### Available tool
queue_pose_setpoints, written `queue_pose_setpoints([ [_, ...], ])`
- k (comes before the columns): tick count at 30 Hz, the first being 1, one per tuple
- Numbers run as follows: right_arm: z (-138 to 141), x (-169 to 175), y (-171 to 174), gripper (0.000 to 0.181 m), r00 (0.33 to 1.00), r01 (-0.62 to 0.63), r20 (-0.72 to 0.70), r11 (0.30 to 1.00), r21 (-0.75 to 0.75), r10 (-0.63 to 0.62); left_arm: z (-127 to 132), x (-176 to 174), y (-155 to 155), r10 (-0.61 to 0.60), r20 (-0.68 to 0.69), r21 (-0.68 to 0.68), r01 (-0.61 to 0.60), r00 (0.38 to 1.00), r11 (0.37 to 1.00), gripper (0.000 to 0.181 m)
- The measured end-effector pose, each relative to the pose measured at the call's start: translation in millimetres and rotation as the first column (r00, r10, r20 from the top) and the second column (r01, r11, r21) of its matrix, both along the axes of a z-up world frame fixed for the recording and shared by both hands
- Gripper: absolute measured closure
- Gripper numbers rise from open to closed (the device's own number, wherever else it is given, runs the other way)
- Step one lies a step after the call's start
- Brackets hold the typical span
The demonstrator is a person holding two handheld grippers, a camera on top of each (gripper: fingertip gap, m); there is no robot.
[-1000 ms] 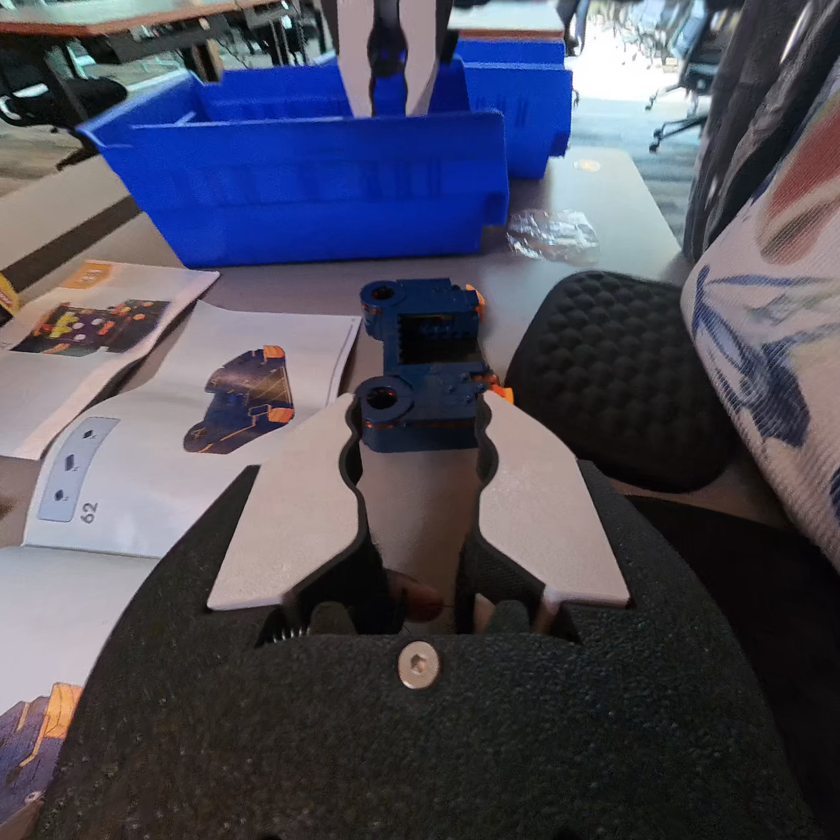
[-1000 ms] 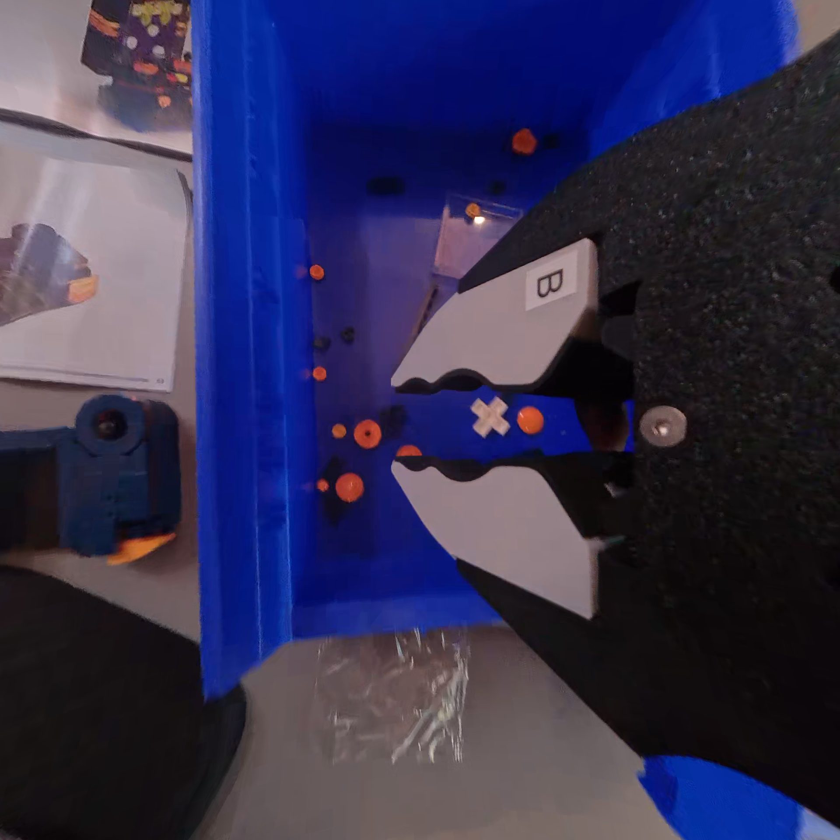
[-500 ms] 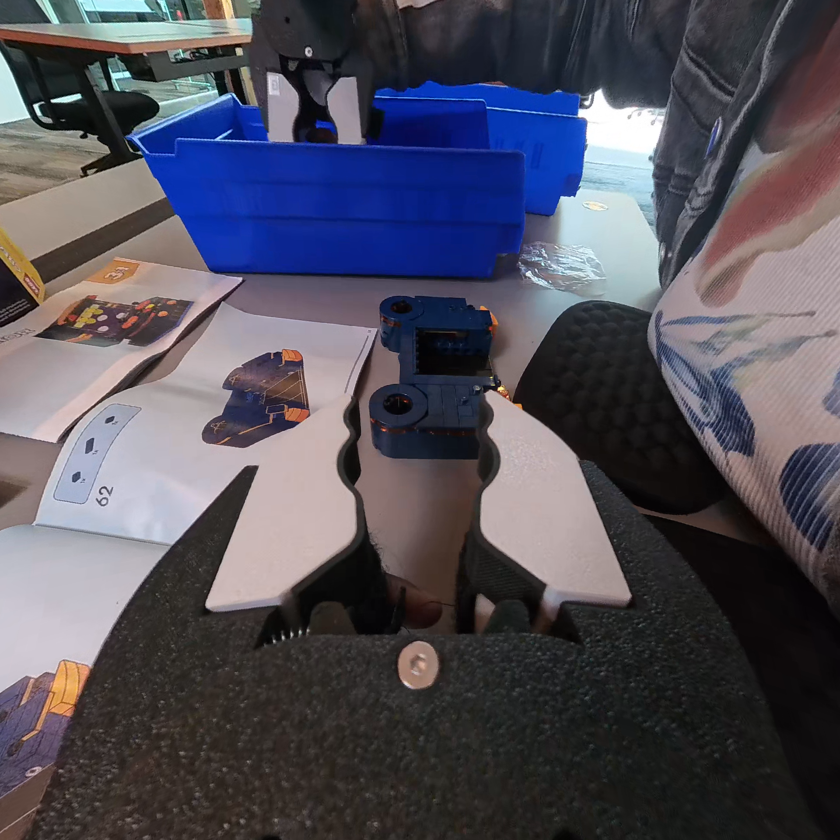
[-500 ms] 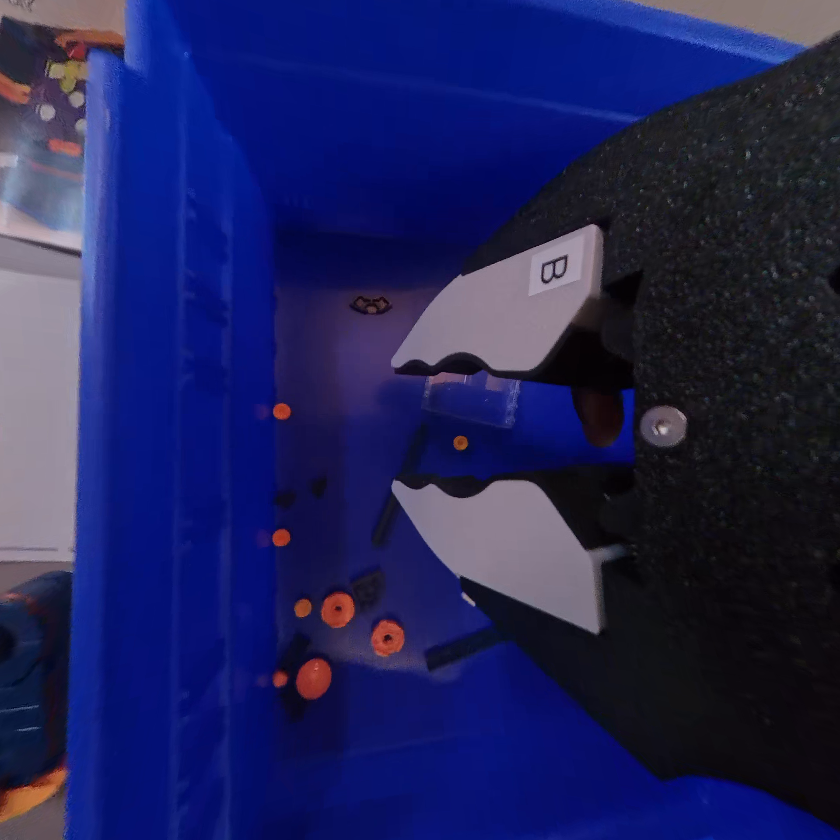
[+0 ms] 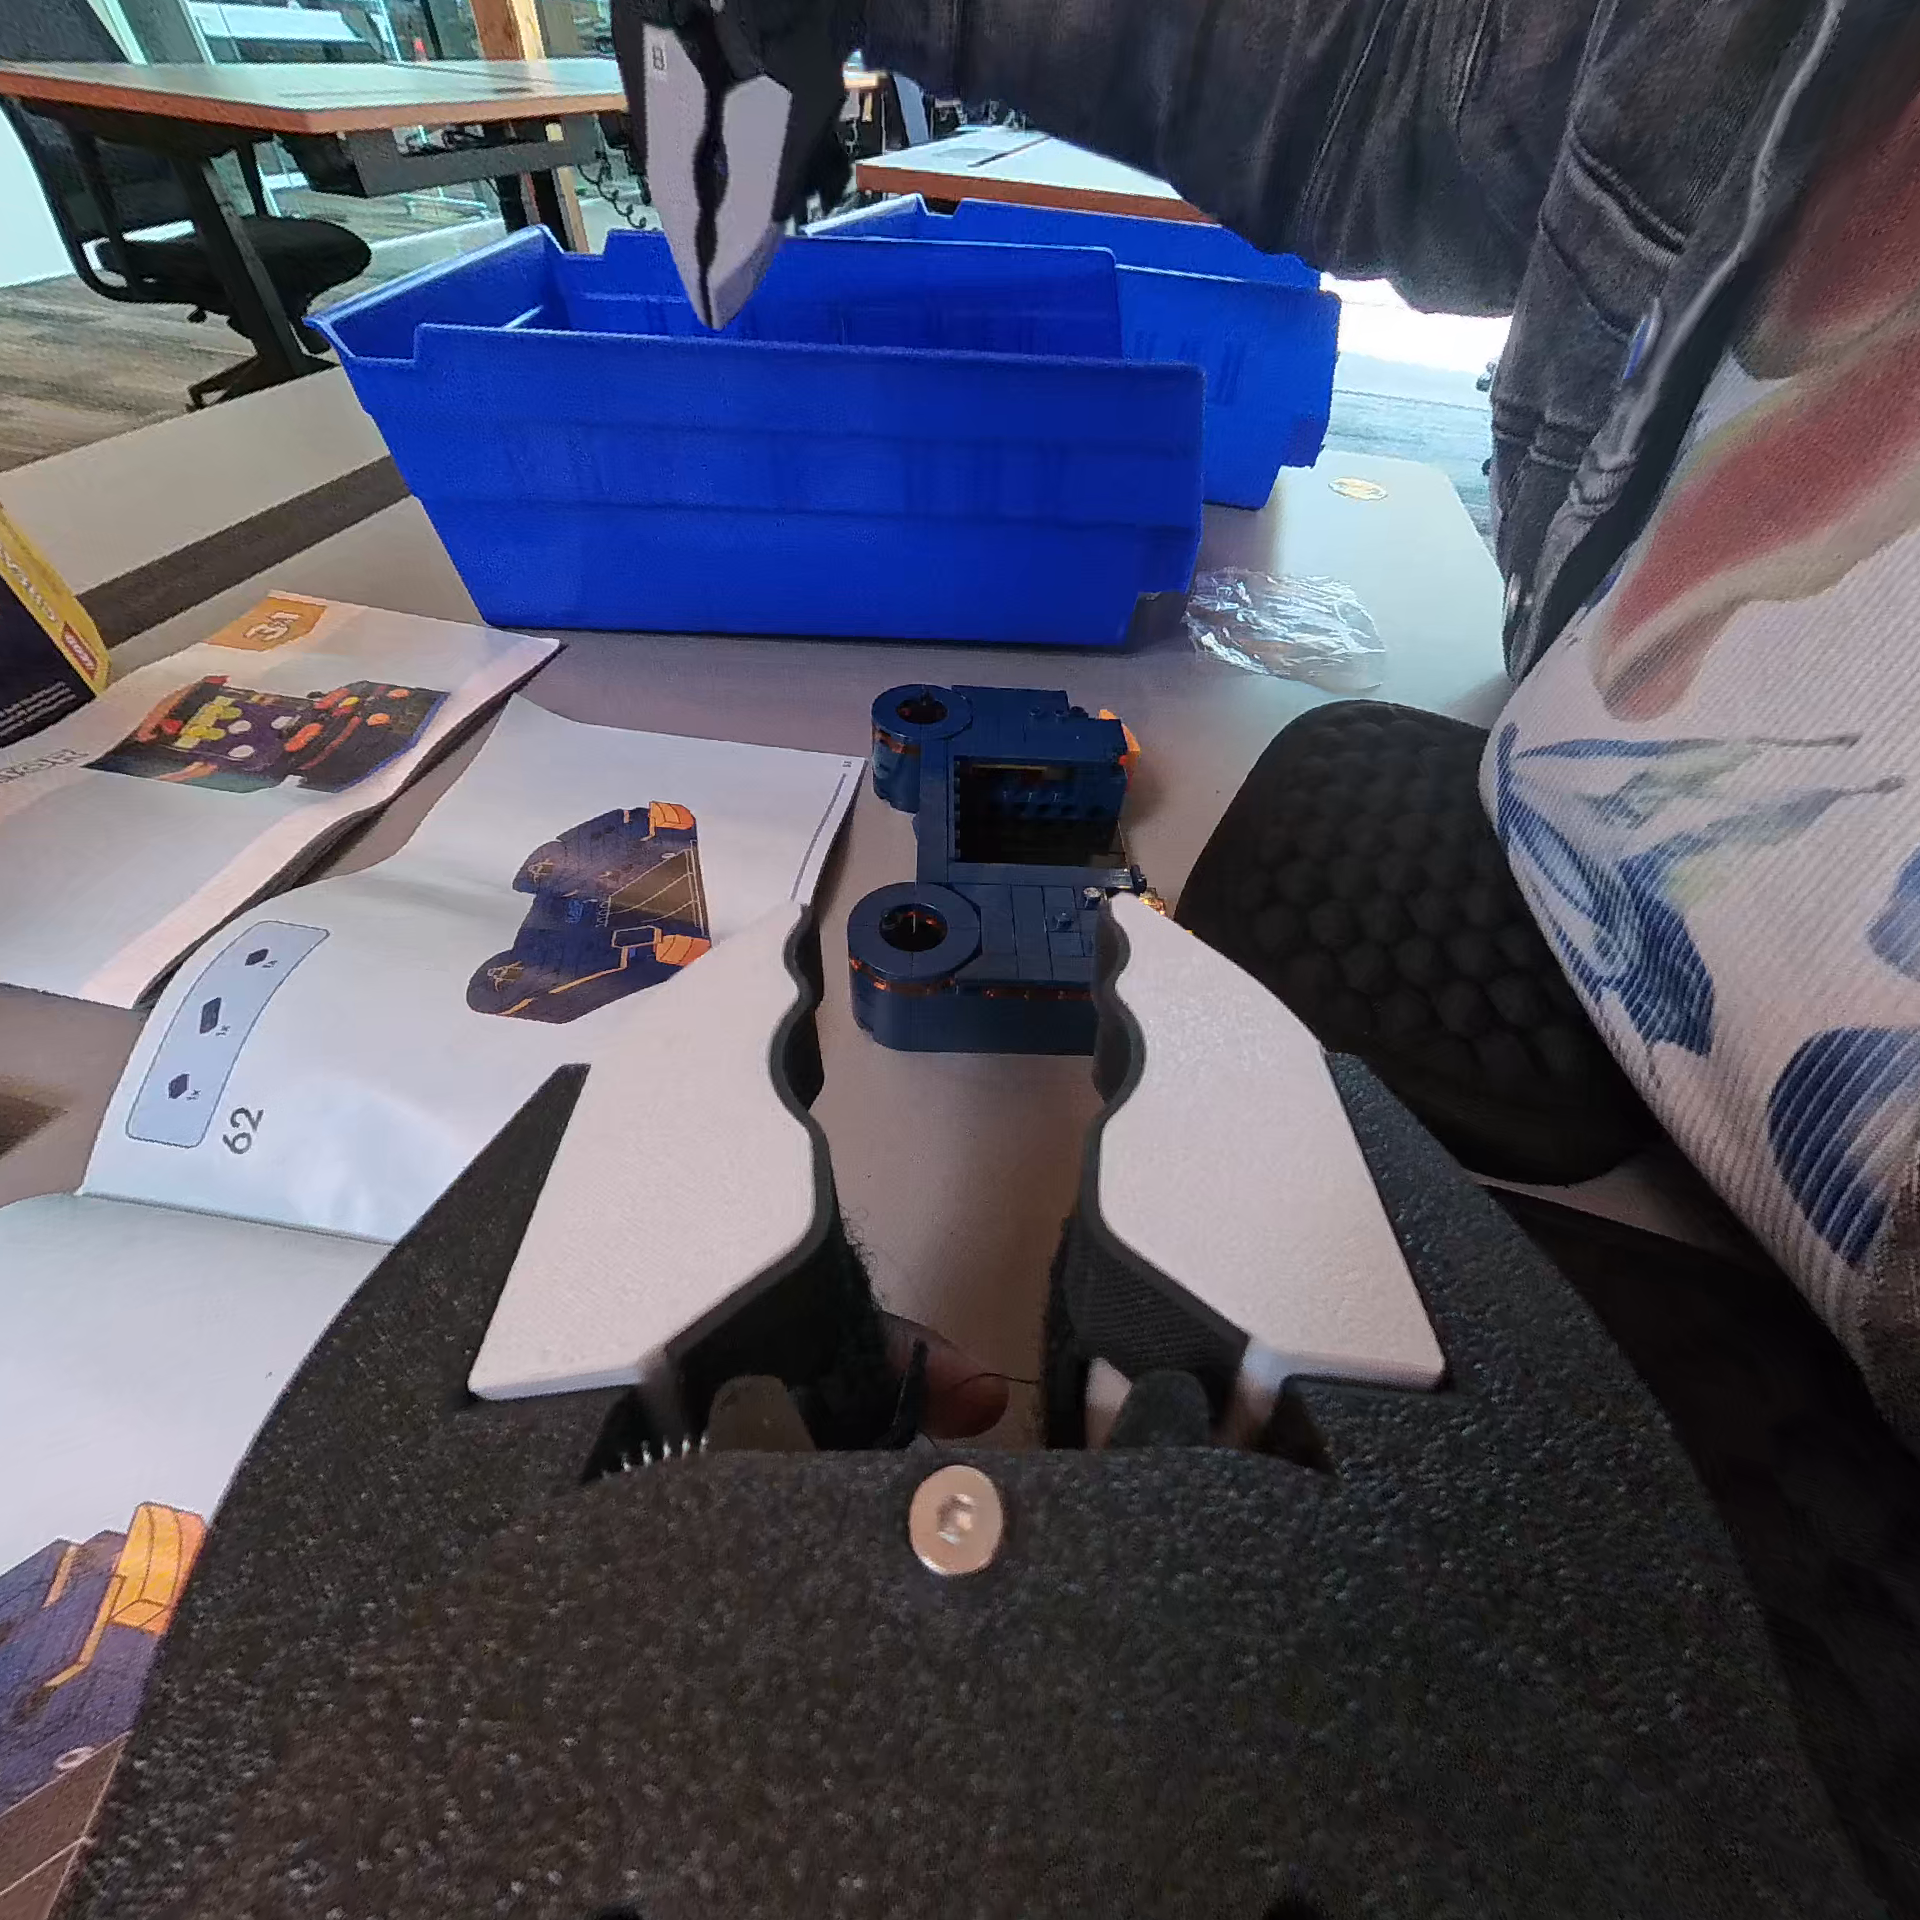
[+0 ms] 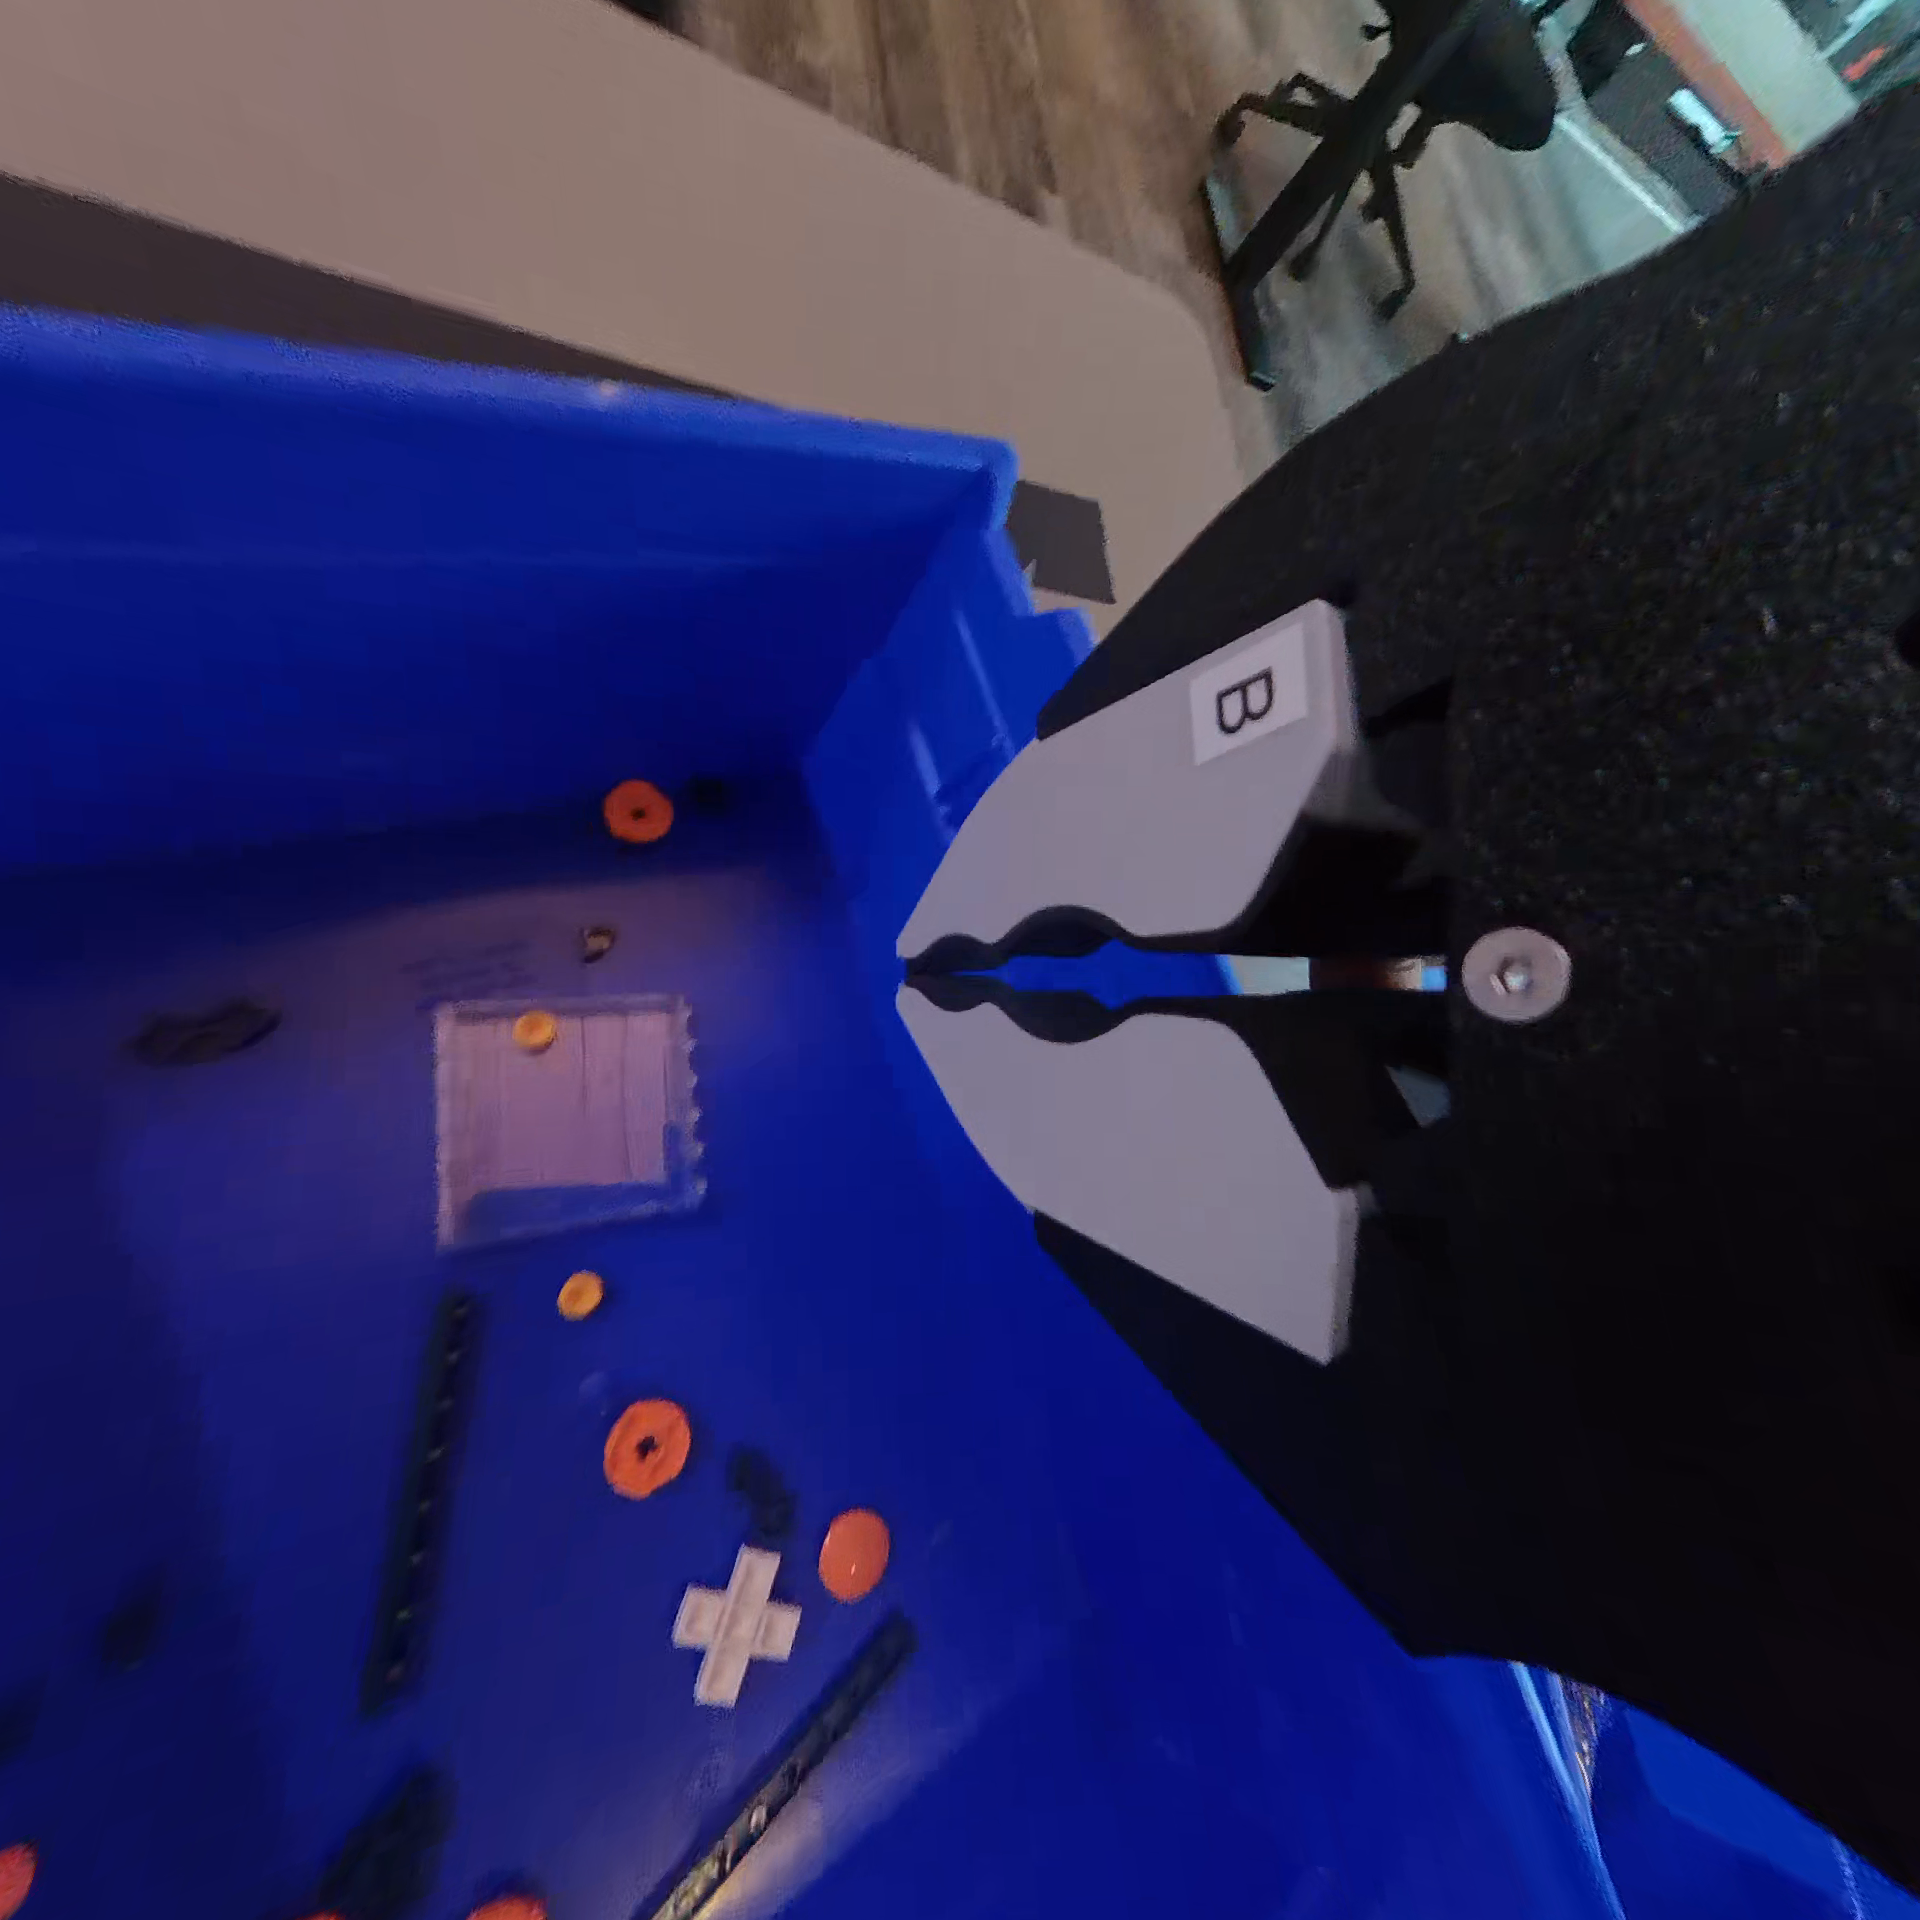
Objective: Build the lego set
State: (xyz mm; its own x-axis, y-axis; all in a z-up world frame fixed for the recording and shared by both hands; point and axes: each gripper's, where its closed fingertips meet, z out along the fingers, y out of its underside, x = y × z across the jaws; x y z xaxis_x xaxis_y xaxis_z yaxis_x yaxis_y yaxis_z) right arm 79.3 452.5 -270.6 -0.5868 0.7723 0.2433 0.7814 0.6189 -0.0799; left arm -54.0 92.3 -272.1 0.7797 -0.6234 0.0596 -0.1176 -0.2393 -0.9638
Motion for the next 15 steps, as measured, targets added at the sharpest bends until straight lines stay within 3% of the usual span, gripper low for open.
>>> queue_pose_setpoints([
  [4,-7,-8,-35,0.181,0.995,-0.096,-0.010,0.992,-0.083,0.095,1,0,-1,-0.004,0.004,0.005,0.004,1.000,1.000,0.132],
  [10,-8,-9,-34,0.171,0.998,-0.067,-0.014,0.991,-0.119,0.066,2,-1,0,0.003,0.013,0.010,-0.003,1.000,1.000,0.132],
  [13,-4,-11,-17,0.159,0.999,-0.008,-0.050,1.000,-0.029,0.006,2,-1,0,0.004,0.018,0.004,-0.004,1.000,1.000,0.132],
  [15,8,-14,6,0.142,0.987,0.101,-0.130,0.995,0.018,-0.098,1,-1,0,0.002,0.019,-0.001,-0.002,1.000,1.000,0.132],
])
